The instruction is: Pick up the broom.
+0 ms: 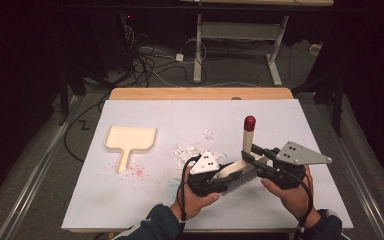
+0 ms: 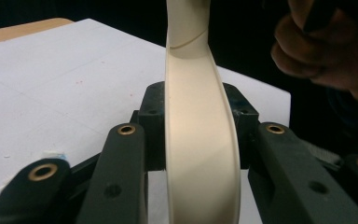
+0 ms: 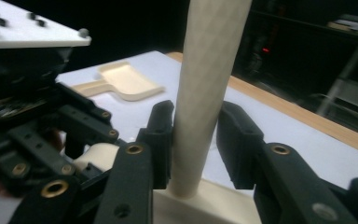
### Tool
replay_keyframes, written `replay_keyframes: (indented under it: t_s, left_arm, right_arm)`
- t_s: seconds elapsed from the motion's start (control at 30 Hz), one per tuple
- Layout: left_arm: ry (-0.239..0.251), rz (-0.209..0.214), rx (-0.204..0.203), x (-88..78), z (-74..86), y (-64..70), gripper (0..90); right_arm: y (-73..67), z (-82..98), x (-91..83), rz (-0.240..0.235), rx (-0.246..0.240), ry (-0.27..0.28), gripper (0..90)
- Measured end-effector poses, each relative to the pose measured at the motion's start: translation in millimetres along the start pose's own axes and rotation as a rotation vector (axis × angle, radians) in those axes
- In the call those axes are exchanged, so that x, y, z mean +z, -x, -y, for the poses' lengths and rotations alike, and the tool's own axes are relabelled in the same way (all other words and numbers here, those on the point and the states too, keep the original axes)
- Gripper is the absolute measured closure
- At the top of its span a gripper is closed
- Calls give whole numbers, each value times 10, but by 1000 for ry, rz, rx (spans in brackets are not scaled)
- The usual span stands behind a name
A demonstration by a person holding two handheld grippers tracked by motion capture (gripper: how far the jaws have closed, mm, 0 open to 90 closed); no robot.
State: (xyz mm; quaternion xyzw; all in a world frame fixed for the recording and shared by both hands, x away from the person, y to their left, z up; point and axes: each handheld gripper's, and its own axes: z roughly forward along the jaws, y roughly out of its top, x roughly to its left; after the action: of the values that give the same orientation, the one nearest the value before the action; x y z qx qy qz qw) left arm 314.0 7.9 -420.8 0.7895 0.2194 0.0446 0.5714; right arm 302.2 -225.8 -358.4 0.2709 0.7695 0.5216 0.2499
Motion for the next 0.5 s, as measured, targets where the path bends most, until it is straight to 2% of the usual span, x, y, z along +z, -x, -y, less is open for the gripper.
replay_keyframes:
  t_s: [0.07, 0.1, 0.13, 0.2, 0.23, 0.27, 0.3, 0.33, 0.37, 0.4, 0.47, 0.5]
  left_arm:
    - [-33, 17, 39, -57, -13, -17, 645]
    - [-33, 17, 39, -57, -13, -17, 646]
    - [-55, 22, 66, -89, -22, -31, 646]
    - [-80, 44, 90, -144, -28, -71, 646]
    - [-87, 53, 98, -171, -27, -89, 646]
    - [-111, 83, 114, -215, -22, -110, 646]
    - [-111, 83, 114, -215, -22, -110, 646]
    - [-120, 87, 128, -231, -16, -107, 646]
    - [-139, 123, 143, -254, 3, -96, 645]
    - [-147, 133, 151, -262, 18, -84, 645]
    - [-165, 181, 155, -257, 43, -80, 645]
    - [-164, 193, 157, -250, 50, -75, 645]
  right_arm:
    - [52, 1, -32, -56, -22, 13, 615]
    - [79, -5, -35, -86, -43, 6, 572]
    - [79, -5, -35, -86, -43, 6, 572]
    - [146, -4, -52, -171, -88, -21, 504]
    - [203, 31, -36, -237, -129, -92, 430]
    - [231, 69, -31, -259, -134, -107, 424]
    - [259, 114, -22, -282, -135, -119, 414]
    - [259, 114, -22, -282, -135, -119, 414]
    - [299, 203, 34, -328, -129, -178, 364]
    - [304, 234, 59, -344, -134, -202, 357]
    - [293, 332, 160, -459, -132, -265, 343]
    - [277, 369, 211, -482, -133, -284, 329]
